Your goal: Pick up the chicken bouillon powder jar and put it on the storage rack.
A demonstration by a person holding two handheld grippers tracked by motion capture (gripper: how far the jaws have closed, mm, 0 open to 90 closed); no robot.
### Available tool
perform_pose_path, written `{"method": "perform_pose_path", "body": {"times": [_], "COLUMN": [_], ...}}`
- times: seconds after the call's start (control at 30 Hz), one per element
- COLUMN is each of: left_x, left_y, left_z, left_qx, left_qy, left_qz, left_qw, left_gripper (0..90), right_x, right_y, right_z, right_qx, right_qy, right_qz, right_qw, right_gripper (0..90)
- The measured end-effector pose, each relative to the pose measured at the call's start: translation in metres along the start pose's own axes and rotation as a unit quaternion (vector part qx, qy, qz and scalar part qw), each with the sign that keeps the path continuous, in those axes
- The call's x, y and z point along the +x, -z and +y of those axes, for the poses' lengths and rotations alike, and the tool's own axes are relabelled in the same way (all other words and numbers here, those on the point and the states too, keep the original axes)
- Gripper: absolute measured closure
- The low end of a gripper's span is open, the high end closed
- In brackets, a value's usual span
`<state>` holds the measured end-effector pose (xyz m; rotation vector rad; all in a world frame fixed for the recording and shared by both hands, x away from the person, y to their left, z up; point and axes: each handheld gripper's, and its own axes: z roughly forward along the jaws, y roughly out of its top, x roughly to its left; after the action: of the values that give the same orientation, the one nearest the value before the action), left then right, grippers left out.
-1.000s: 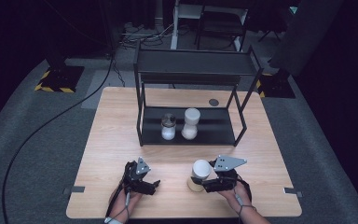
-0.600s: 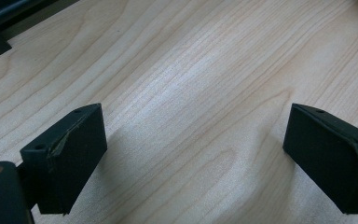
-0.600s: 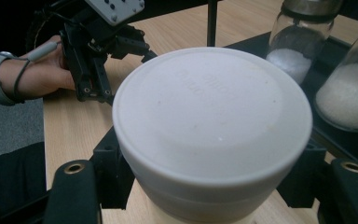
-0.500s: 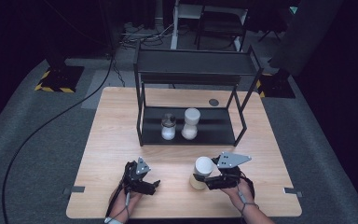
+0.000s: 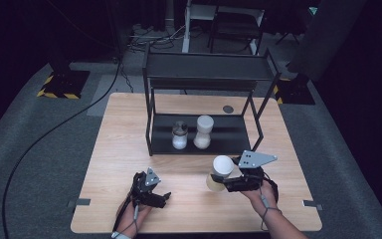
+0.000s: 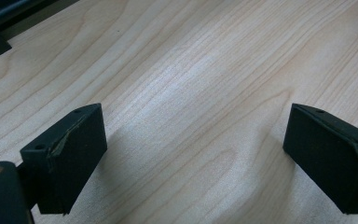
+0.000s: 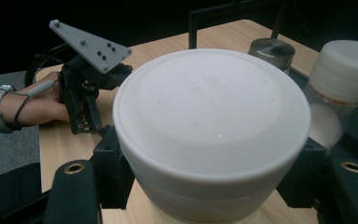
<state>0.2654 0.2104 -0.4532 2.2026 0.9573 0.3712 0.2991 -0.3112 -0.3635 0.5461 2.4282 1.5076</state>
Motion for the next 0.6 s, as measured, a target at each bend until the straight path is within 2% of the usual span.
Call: {"method": "perform_pose_path", "body": {"times": [0.6], "left_x": [0.000], "left_y": [0.000], "left_z": [0.000], "left_qx": [0.000], "left_qy": [0.000], "left_qz": [0.000], "left_qw": [1.0000], "left_gripper": [5.8], "right_x": [-0.024], "right_y": [0.011], "right_z": [0.028], "right_qx": [-0.016], "right_qy": [-0.017], "right_qz": [-0.019], "right_qw": [0.9995], "right_gripper": [33.6]}}
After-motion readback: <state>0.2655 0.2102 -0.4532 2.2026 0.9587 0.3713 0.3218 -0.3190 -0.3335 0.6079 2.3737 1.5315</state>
